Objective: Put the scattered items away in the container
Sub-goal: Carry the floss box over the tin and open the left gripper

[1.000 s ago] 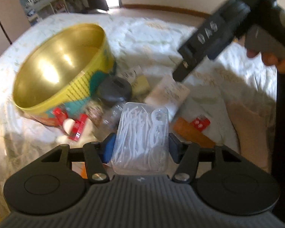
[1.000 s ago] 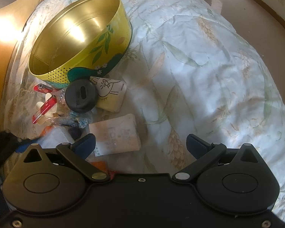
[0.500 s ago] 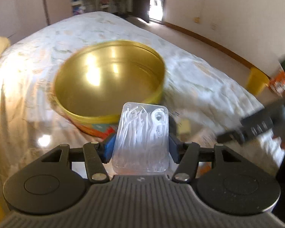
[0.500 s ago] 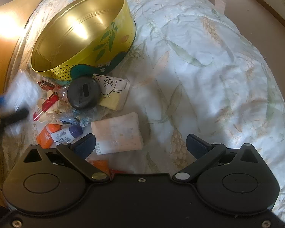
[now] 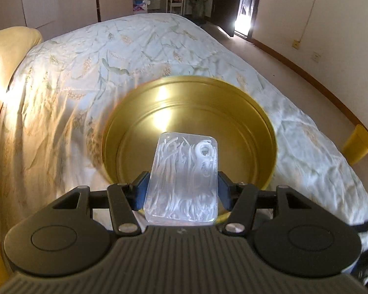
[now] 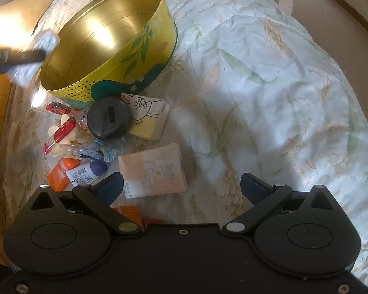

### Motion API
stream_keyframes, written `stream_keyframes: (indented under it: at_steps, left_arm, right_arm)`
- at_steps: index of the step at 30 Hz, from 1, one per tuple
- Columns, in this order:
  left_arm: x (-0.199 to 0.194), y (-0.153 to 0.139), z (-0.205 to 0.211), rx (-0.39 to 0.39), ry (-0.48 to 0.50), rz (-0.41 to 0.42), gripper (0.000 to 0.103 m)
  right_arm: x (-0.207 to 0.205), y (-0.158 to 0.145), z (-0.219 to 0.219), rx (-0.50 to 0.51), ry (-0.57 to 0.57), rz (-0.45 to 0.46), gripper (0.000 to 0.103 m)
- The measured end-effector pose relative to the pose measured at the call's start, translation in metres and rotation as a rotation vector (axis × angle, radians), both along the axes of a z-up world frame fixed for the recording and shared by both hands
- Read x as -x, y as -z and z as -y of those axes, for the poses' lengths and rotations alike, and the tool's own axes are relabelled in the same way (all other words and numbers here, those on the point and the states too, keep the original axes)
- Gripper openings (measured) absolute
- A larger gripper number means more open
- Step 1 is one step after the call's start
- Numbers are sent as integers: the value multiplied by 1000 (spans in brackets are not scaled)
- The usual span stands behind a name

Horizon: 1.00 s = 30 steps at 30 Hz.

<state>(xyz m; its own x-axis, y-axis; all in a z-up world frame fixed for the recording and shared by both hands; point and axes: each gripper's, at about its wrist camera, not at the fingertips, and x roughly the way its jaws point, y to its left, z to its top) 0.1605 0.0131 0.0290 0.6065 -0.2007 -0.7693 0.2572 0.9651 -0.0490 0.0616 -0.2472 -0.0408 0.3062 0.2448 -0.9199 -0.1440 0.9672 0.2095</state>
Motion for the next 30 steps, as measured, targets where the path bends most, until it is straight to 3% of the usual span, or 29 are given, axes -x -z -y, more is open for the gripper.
stream_keyframes:
  at_steps: [11, 12, 15, 18, 25, 27, 30]
  left_arm:
    - [-46, 29, 18, -44, -44, -36, 61]
    - [-48, 32, 20, -48, -43, -45, 63]
    - [-53, 39, 18, -43, -62, -57, 81]
    - [-50, 41, 12, -33, -65, -65, 90]
    - [-41, 62, 6, -131, -40, -138, 89]
    - [-36, 68, 10, -141, -6, -146, 90]
    - [-20, 73, 31, -220, 55, -173, 89]
  right_arm:
    - [-2, 4, -6, 20, -34, 19, 102]
    - [-2, 5, -6, 21, -35, 17, 102]
    - [-3, 8, -7, 23, -38, 11, 102]
    - [-4, 9, -7, 20, -39, 6, 102]
    - [-6, 10, -8, 16, -44, 6, 102]
    - [-6, 10, -8, 19, -43, 3, 102]
    - [-7, 11, -7, 24, -37, -3, 102]
